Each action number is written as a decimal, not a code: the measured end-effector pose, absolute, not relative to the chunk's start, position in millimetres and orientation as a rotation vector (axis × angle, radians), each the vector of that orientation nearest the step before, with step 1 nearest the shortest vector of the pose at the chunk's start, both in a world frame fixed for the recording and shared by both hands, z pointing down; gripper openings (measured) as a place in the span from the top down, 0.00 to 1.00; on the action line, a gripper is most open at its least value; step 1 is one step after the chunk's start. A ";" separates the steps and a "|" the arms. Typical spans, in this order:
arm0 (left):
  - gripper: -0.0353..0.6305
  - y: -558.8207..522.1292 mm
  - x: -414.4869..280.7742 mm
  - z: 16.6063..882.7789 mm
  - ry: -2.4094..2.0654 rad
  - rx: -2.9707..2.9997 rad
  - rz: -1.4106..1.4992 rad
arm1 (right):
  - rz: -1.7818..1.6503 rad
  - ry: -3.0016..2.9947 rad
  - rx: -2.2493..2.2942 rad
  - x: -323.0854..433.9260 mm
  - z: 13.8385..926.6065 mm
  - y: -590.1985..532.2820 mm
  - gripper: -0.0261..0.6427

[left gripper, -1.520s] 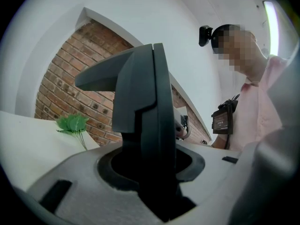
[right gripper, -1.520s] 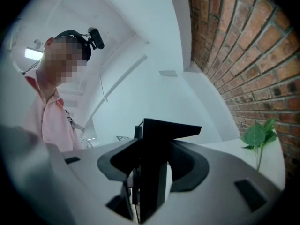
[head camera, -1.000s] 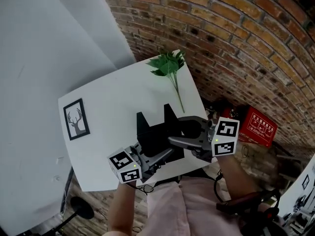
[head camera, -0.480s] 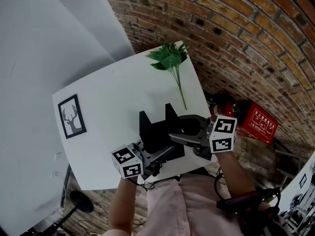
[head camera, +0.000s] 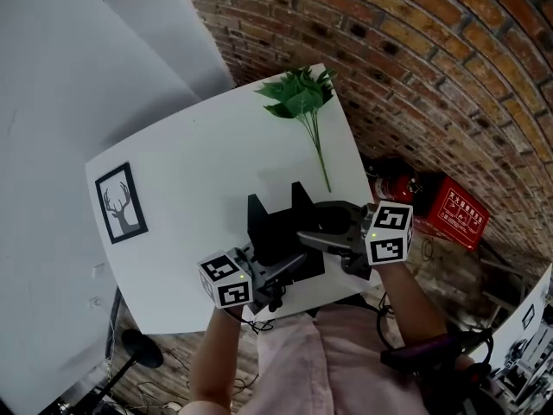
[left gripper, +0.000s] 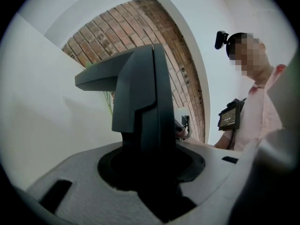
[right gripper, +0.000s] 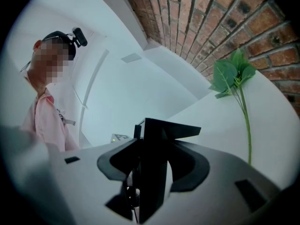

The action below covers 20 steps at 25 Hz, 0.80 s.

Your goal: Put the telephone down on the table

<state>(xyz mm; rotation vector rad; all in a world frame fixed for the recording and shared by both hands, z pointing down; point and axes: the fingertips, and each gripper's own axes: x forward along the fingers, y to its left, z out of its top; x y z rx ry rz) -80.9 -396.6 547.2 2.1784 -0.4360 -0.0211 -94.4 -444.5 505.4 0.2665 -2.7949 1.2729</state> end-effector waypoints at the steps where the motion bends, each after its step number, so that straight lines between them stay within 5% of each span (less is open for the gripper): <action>1: 0.69 -396.8 -81.1 550.3 -0.436 2.168 -0.022 | 1.282 -2.787 0.268 -94.8 508.9 -444.9 0.66; 20: 0.69 -396.0 -80.0 588.9 -0.433 1.992 0.000 | 1.458 -2.676 0.285 -95.0 555.5 -448.6 0.65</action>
